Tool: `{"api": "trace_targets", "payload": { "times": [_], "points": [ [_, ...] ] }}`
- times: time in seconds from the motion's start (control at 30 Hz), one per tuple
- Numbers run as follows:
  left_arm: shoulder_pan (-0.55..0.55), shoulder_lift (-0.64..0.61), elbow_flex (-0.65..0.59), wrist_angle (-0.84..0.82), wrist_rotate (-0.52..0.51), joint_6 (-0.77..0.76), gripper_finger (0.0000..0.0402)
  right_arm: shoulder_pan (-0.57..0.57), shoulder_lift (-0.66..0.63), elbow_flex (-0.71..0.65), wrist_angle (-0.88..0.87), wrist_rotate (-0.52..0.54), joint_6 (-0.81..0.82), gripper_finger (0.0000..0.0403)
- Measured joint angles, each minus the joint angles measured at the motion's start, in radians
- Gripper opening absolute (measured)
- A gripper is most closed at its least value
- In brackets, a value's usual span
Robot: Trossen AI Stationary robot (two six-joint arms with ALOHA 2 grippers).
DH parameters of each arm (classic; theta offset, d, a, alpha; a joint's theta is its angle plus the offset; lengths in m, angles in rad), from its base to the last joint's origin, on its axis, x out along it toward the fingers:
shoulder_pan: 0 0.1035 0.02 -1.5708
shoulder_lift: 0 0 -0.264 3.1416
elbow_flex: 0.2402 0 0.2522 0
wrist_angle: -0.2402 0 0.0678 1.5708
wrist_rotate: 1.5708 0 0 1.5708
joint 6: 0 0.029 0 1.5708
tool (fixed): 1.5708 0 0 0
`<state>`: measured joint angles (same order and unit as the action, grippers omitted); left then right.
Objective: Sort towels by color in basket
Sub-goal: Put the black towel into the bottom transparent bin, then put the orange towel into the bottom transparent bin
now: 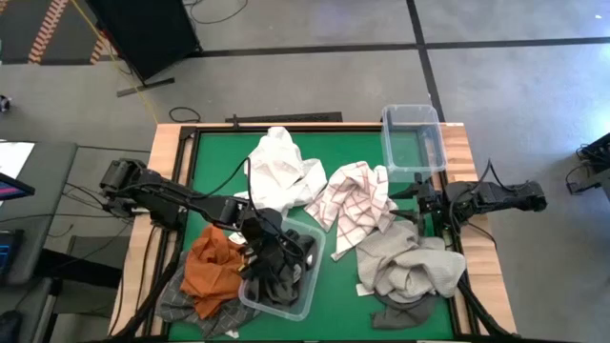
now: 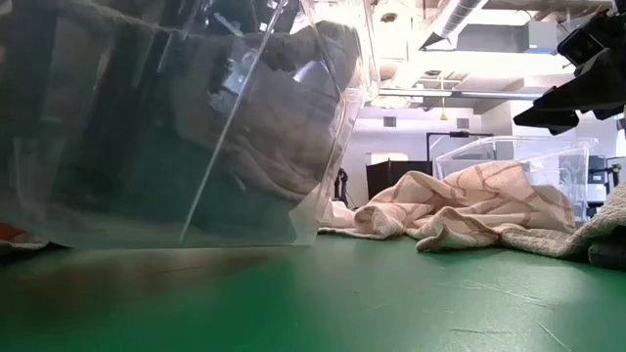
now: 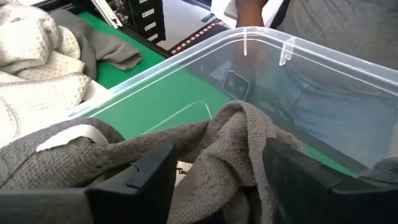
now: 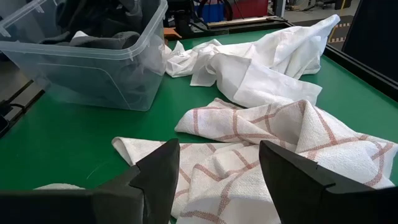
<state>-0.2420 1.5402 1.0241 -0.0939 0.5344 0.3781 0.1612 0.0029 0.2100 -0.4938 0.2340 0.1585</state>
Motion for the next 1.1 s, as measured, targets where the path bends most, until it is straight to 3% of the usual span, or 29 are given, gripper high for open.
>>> {"api": "trace_targets", "payload": {
  "times": [0.33, 0.57, 0.87, 1.1],
  "points": [
    [-0.001, 0.000, 0.002, -0.161, -0.303, 0.082, 0.0187, 0.000, 0.000, 0.000, 0.000, 0.000, 0.000, 0.0249],
    [-0.001, -0.001, 0.002, -0.214, -0.314, 0.112, 0.0153, 0.000, 0.000, 0.000, 0.000, 0.000, 0.000, 0.0249],
    [-0.005, 0.000, 0.027, -0.264, -0.277, 0.126, 0.0014, 0.000, 0.000, 0.000, 0.000, 0.000, 0.000, 0.0249],
    [-0.005, -0.002, 0.141, -0.440, -0.288, 0.126, 0.0001, 0.000, 0.000, 0.000, 0.000, 0.000, 0.000, 0.0249]
  ]
}}
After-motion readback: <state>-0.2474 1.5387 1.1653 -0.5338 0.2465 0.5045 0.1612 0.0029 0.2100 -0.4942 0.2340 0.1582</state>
